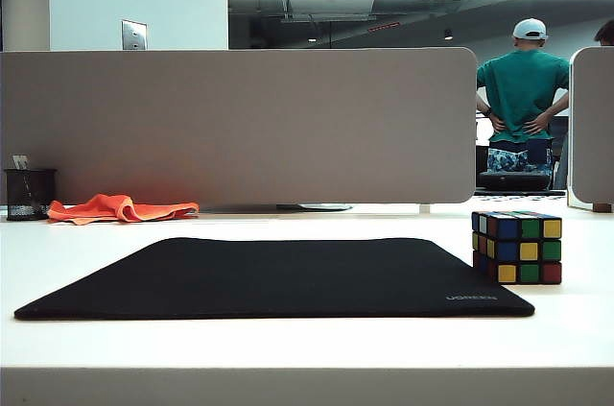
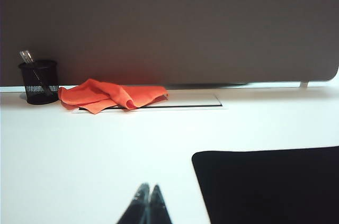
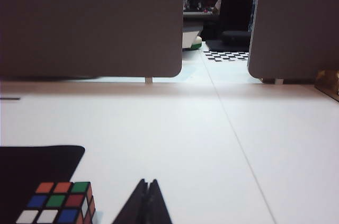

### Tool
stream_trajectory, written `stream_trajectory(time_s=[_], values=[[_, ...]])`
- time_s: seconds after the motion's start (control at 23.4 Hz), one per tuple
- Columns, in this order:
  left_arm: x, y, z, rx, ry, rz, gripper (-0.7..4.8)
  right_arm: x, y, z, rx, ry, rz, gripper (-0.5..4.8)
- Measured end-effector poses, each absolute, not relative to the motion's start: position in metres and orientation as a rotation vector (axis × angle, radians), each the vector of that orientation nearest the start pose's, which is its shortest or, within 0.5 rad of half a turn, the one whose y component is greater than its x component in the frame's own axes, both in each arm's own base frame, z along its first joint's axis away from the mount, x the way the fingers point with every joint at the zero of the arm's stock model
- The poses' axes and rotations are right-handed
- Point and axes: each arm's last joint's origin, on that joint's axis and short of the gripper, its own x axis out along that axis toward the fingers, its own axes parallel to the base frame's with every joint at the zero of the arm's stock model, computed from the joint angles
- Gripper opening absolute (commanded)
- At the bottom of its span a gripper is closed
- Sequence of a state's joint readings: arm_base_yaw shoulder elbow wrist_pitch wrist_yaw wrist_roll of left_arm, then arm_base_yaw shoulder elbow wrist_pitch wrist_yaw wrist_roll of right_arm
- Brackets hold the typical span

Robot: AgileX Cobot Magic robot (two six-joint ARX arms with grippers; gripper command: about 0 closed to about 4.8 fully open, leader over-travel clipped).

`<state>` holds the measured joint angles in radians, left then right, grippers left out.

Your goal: Pick up the cube on the right side of the mouse pad, then place it in the center of the mouse pad.

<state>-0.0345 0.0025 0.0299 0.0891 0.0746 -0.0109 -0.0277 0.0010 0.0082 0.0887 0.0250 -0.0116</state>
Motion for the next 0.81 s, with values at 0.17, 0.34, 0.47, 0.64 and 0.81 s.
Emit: stream_trajectory(time_s=[0.17,0.34,0.47,0.64,0.81], values=[[0.085,-0.006,0.214,-0.017,-0.146,-0.152,-0.06,0.091,-0.003,0.196,0.157,-0.112,-0.044,-0.03],[0.082,-0.007,0.240,-0.010,-0.135,-0.190,-0.06,0.079,-0.003,0.228,0.203,-0.164,-0.035,-0.04],[0.085,-0.008,0.257,-0.007,-0.067,-0.216,-0.06,0.069,-0.003,0.246,0.206,-0.160,-0.035,-0.04],[0.092,-0.010,0.284,-0.011,-0.003,-0.289,-0.06,0.058,-0.002,0.264,0.205,-0.163,-0.033,-0.04],[0.108,-0.014,0.317,-0.025,0.083,-0.393,-0.06,0.047,-0.002,0.285,0.124,-0.142,-0.040,-0.04]])
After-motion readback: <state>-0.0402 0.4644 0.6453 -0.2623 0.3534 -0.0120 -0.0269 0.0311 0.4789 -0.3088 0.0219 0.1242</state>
